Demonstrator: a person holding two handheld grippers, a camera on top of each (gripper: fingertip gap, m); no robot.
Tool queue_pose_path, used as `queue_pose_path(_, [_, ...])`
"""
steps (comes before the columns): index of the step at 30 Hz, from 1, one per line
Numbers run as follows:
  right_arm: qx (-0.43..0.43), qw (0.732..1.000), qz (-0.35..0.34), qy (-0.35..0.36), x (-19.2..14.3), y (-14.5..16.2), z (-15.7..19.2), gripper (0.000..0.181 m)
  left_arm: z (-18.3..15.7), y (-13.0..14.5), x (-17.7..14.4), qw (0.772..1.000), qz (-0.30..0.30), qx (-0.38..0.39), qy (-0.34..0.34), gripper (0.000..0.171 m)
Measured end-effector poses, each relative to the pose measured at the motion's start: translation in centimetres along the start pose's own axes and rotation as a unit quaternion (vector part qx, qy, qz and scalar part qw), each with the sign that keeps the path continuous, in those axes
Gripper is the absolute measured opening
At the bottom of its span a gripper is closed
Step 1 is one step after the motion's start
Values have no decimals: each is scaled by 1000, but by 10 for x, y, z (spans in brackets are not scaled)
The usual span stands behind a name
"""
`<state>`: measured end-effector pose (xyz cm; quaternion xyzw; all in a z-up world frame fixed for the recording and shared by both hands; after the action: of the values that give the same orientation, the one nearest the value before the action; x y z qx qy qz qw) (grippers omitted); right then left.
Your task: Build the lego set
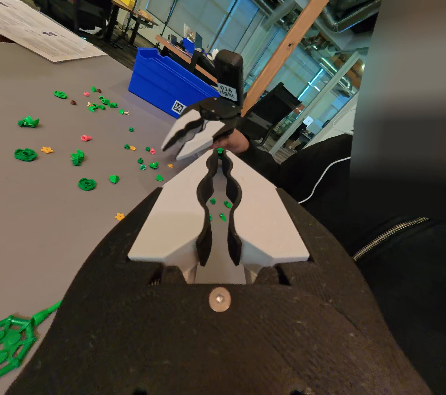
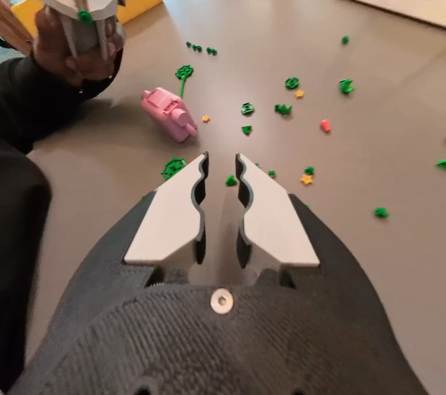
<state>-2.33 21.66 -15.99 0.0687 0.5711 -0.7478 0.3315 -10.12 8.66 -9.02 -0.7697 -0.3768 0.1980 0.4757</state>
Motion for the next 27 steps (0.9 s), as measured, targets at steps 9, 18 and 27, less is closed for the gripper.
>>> queue_pose_path(9, [-30, 993, 105, 42, 19, 39, 6, 10, 6, -2, -4, 1000, 0, 17, -19, 0])
queue_pose_path(18, [-58, 990, 84, 95, 22, 33, -7, 17, 5, -2, -4, 1000, -4, 13, -12, 0])
queue_pose_path(27, [-54, 991, 90, 80, 21, 34, -5, 13, 5, 0, -2, 1000, -1, 7, -7, 0])
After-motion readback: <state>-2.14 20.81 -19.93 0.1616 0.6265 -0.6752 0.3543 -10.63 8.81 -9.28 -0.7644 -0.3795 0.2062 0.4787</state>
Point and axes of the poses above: each gripper's, where its closed fingertips meet, x out along the fingers, y out of its underside, z = x × y across the jaws, the point moved 3 cm from there along -x, back along the fingers, and after that the axes turned 6 degrees about x, right-handed, at the moved point
